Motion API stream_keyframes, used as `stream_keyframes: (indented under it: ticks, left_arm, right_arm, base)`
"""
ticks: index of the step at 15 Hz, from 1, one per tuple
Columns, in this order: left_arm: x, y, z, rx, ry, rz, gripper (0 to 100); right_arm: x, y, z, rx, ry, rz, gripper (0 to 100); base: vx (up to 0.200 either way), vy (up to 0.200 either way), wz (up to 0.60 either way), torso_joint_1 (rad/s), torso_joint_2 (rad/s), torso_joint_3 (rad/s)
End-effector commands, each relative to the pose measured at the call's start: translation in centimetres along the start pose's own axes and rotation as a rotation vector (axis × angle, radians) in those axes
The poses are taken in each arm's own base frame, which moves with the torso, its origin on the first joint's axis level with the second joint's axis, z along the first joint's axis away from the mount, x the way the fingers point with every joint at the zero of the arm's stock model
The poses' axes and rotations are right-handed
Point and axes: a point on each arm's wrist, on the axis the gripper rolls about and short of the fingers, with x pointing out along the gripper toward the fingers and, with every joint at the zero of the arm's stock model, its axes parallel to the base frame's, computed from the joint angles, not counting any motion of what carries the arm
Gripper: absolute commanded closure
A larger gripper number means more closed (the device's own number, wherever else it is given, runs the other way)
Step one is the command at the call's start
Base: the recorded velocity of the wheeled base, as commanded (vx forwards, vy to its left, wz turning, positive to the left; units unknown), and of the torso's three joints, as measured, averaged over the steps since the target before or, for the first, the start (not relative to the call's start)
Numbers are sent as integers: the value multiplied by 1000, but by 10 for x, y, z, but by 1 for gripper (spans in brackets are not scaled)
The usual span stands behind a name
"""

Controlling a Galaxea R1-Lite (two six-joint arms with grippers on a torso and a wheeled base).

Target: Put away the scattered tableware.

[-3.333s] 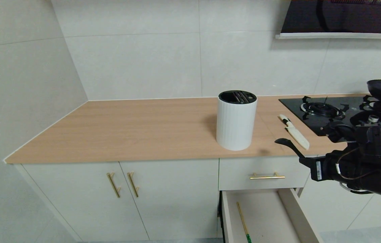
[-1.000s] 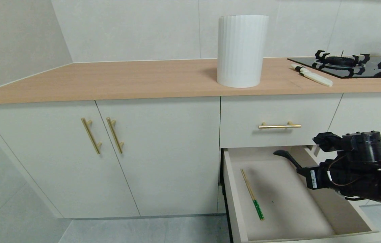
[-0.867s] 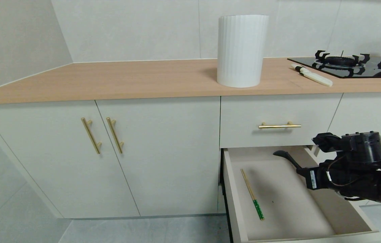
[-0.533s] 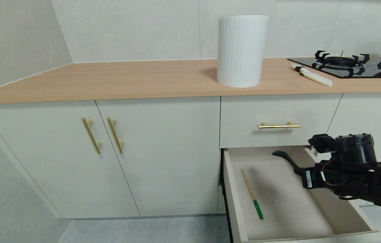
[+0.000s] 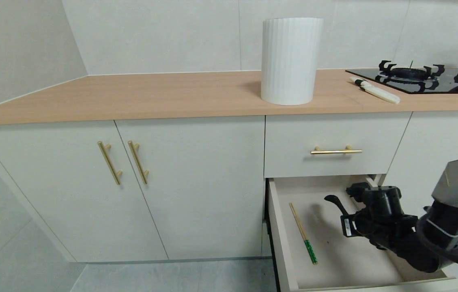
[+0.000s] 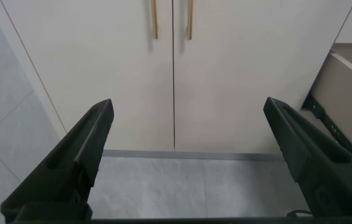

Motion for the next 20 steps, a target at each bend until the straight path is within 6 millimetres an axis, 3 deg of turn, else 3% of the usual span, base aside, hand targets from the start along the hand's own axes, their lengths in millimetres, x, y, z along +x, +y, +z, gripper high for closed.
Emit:
stream_keyframes:
  ticks: [1, 6, 18, 19, 20]
  left_arm:
    - [0, 0, 0, 0, 1, 1, 0]
    - [0, 0, 0, 0, 1, 1, 0]
    - [0, 0, 0, 0, 1, 1, 0]
    - [0, 0, 0, 0, 1, 1, 0]
    - [0, 0, 0, 0, 1, 1, 0]
  right_arm:
    - [30, 7, -38, -30, 115, -11, 100]
    - [42, 9, -50, -39, 147, -12, 100]
    - [43, 9, -47, -37, 136, -38, 100]
    - [43, 9, -47, -37, 135, -38, 0]
    - [43, 9, -47, -37, 136, -38, 0]
  base:
    - [0, 0, 0, 0, 0, 0]
    - [0, 0, 0, 0, 0, 0]
    - [0, 0, 0, 0, 0, 0]
    - [0, 0, 0, 0, 0, 0]
    - [0, 0, 0, 0, 0, 0]
